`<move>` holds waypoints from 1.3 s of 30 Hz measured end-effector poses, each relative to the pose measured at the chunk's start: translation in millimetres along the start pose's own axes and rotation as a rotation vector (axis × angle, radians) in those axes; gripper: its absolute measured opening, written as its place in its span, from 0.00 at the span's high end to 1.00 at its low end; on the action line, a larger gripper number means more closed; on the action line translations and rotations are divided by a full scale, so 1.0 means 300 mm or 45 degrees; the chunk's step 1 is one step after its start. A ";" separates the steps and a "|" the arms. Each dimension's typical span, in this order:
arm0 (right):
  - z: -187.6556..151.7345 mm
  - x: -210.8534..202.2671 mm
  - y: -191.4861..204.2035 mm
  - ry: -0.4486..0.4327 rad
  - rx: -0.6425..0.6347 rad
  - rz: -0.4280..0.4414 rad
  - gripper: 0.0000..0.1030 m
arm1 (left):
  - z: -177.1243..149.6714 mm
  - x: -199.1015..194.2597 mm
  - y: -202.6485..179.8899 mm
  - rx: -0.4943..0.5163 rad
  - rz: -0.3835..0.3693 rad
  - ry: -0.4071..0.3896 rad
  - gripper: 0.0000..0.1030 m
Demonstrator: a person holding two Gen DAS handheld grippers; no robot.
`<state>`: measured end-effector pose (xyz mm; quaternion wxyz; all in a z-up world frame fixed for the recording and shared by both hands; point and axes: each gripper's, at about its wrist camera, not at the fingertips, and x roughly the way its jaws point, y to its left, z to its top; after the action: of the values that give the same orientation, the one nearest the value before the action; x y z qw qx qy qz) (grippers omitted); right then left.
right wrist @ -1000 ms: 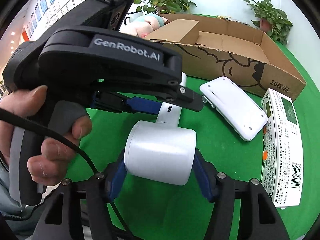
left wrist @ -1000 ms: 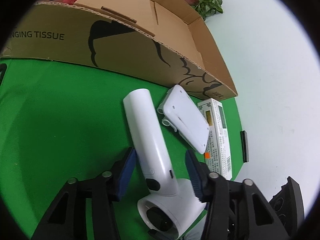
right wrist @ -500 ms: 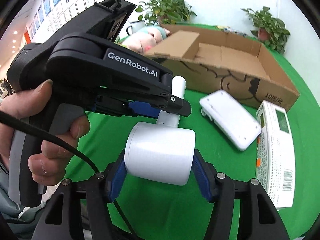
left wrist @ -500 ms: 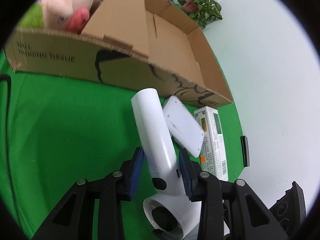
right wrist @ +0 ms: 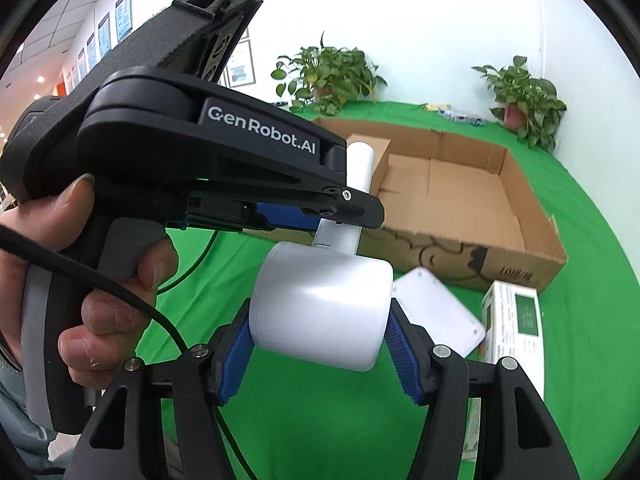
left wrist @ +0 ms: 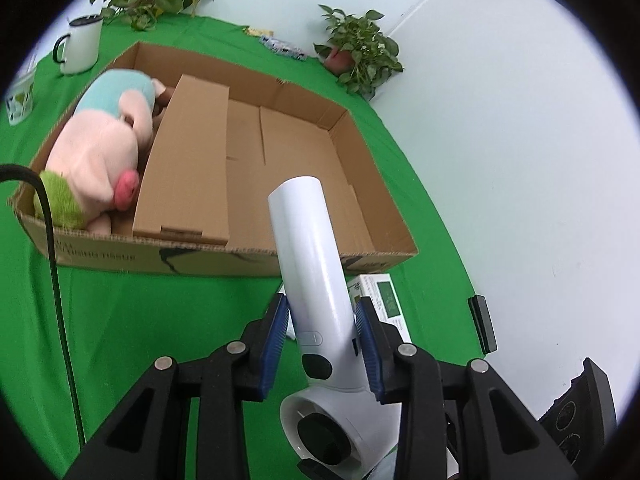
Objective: Organize objects
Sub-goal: 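Lift the hair dryer with the right gripper and carry it over the box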
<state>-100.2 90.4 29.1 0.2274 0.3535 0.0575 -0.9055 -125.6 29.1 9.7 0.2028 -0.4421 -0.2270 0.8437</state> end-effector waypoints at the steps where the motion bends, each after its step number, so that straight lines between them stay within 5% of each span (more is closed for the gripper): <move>1: 0.010 -0.007 0.000 -0.009 0.001 -0.002 0.42 | 0.007 -0.008 -0.006 0.010 0.000 -0.008 0.68; 22: 0.263 -0.083 -0.024 -0.195 0.009 -0.043 0.42 | 0.254 -0.075 -0.121 0.161 0.010 -0.131 0.68; 39: 0.473 0.013 -0.096 -0.187 0.013 -0.044 0.42 | 0.435 -0.003 -0.107 0.177 0.014 -0.113 0.68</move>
<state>-202.8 77.0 130.2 0.2137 0.2862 0.0423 -0.9331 -229.9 28.4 94.4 0.2181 -0.3902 -0.1740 0.8774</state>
